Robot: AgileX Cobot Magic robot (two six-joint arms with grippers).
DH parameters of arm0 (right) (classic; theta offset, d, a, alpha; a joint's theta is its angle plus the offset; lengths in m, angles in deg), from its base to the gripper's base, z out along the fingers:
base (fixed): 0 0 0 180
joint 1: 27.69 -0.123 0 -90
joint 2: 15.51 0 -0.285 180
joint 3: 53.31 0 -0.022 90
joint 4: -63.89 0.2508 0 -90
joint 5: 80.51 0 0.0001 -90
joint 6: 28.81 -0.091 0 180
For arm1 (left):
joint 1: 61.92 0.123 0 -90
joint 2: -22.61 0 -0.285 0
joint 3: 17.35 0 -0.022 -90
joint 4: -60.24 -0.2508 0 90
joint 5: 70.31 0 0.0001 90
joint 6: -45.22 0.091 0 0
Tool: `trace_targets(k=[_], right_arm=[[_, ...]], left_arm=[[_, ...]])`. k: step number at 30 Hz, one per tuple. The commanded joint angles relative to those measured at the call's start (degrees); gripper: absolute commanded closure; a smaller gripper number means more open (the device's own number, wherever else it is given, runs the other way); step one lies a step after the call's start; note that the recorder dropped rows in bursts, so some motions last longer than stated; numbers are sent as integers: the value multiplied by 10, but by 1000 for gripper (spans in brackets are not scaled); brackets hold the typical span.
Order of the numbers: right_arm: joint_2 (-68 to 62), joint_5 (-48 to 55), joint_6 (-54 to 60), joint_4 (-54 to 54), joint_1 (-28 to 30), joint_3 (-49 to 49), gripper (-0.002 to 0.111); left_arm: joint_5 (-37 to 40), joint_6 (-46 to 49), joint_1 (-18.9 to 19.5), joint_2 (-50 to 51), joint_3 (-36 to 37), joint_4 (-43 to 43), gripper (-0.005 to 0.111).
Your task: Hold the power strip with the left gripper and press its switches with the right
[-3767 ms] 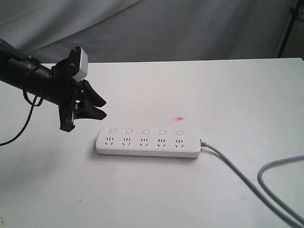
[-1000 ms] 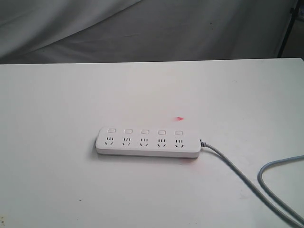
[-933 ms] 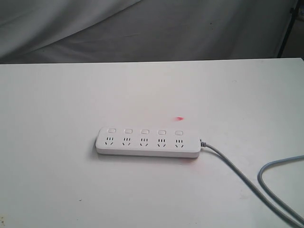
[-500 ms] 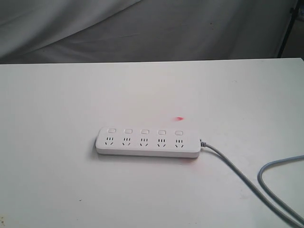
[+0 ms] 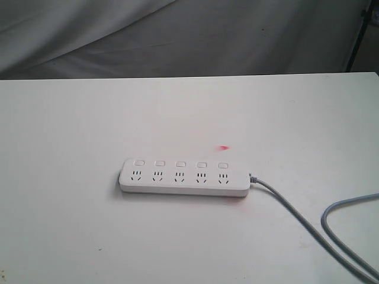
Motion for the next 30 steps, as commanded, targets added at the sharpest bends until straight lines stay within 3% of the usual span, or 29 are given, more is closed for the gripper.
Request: trace_targets(k=[1,5,10,16,23,30], right_arm=[[3,-8,1,0,4,2,108],[3,-8,1,0,4,2,108],[3,-8,1,0,4,2,108],[3,-8,1,0,4,2,108],[3,-8,1,0,4,2,108],[3,-8,1,0,4,2,108]], left_arm=[[1,-7,52,-47,0,-13,107],[15,-5,123,-101,0,-33,107],[61,-5,155,-152,3,-44,107],[38,-7,154,-209,63,-43,107],[37,-7,154,-286,193,-40,107],[4,-7,102,-335,306,-40,107]])
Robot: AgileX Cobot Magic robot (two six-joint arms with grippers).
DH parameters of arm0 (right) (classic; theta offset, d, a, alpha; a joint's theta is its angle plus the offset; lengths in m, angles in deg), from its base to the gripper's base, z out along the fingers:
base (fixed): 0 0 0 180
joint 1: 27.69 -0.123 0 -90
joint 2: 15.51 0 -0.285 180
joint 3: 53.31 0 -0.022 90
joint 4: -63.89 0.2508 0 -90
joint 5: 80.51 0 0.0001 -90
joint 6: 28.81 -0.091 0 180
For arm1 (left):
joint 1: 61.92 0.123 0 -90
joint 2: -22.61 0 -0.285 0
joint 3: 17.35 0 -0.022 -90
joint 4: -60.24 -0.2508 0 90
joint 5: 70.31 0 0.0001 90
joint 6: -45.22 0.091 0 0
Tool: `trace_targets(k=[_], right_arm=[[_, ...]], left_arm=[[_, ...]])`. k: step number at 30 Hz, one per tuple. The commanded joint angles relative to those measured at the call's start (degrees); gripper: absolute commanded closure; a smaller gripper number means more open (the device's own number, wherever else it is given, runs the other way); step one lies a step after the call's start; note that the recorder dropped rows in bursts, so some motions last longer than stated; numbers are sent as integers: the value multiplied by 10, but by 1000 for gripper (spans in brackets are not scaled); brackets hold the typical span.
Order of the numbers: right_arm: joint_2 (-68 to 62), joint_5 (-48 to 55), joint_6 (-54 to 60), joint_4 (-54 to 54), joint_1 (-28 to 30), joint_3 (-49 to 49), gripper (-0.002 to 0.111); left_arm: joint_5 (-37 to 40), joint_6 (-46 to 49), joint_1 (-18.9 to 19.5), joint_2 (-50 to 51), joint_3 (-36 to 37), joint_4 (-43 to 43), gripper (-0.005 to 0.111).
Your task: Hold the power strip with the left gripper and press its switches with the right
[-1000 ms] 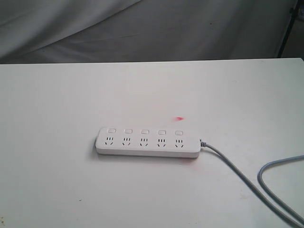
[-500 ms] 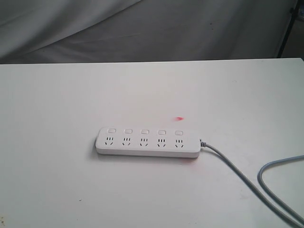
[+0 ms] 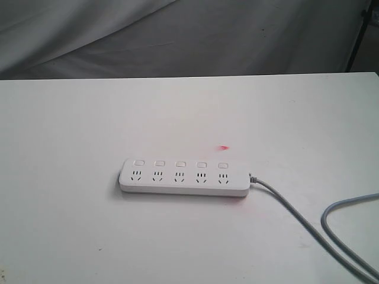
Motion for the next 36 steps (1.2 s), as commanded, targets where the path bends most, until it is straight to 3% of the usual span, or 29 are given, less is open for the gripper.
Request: trace_targets(k=[1,6,19,36], right_arm=[[3,-8,1,0,4,2,108],[3,-8,1,0,4,2,108],[3,-8,1,0,4,2,108],[3,-8,1,0,4,2,108]], left_arm=[[-38,-4,-35,-29,67,1,107],[-76,-21,-42,-59,146,2,107],[-90,-124,-42,-128,309,3,107],[-122,-119,-42,-141,335,-19,107]])
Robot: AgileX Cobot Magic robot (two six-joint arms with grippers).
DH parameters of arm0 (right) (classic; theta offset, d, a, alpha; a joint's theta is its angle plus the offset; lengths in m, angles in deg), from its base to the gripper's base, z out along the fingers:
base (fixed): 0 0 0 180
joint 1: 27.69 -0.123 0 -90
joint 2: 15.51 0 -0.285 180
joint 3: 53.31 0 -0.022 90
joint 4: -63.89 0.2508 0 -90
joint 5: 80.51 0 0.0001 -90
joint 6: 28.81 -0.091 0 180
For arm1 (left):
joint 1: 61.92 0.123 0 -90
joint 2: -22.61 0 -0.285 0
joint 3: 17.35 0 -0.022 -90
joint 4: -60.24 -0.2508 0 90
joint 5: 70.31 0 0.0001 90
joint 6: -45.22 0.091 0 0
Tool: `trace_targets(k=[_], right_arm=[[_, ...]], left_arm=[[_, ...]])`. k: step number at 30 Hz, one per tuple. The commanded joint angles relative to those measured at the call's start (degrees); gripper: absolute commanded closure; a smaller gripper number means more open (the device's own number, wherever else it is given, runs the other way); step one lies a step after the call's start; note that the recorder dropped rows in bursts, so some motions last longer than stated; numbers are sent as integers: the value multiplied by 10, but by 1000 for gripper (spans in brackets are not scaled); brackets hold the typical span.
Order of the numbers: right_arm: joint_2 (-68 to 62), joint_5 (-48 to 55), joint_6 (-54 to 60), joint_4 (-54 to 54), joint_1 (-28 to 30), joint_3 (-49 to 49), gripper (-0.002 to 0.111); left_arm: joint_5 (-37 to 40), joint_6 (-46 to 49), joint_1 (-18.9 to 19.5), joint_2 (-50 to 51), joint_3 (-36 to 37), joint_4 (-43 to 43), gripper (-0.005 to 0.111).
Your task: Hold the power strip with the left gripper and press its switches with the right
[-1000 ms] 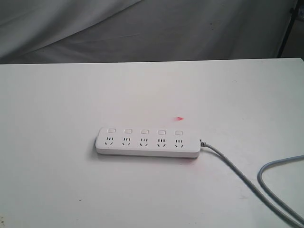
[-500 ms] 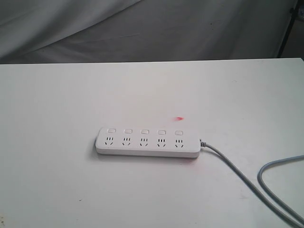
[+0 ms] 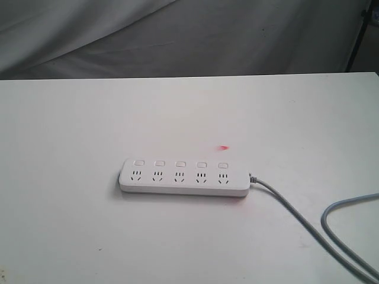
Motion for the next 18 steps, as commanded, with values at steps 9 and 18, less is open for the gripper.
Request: trace_targets(k=[9,18], right_arm=[[3,-8,1,0,4,2,108],[3,-8,1,0,4,2,108]], left_arm=[[-21,40,-3,-2,49,44,107],[-21,72,-3,-2,70,48,107]])
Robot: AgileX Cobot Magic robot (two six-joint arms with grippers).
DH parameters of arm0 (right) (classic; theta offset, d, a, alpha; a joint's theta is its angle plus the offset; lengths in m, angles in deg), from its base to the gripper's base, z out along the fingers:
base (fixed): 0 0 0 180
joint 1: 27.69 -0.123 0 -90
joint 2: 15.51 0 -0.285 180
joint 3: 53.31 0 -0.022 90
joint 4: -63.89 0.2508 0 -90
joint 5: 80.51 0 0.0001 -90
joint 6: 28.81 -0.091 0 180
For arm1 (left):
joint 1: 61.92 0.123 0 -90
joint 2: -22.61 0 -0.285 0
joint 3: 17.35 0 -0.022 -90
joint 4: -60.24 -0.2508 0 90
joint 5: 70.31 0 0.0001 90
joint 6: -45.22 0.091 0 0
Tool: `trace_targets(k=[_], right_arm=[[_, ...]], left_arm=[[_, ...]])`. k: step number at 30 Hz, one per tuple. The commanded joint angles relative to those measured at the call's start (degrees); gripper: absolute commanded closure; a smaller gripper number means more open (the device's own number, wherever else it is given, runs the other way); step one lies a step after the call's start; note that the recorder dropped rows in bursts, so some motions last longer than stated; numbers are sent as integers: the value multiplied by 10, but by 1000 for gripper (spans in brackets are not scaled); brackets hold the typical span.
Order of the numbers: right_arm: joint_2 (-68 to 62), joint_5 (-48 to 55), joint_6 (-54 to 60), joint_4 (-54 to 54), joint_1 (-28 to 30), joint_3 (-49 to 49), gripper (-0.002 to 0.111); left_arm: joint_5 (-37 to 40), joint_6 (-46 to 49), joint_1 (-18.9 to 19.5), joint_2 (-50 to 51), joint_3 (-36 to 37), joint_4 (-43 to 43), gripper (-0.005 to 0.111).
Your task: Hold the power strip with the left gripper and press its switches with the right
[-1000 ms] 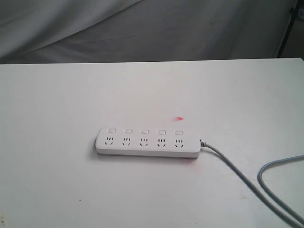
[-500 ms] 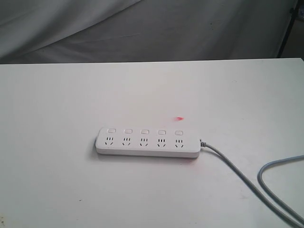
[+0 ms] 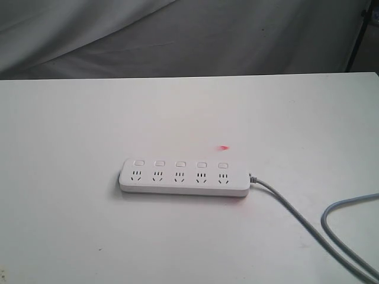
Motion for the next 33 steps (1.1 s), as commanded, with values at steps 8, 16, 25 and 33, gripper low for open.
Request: trace_targets(k=[8,16,25,33], right_arm=[[3,-8,1,0,4,2,108],[3,-8,1,0,4,2,108],[3,-8,1,0,4,2,108],[3,-8,1,0,4,2,108]], left_arm=[[-13,39,-3,-2,65,26,107],[-13,65,-3,-2,85,37,107],[36,66,-3,-2,85,34,107],[35,66,-3,-2,85,32,107]])
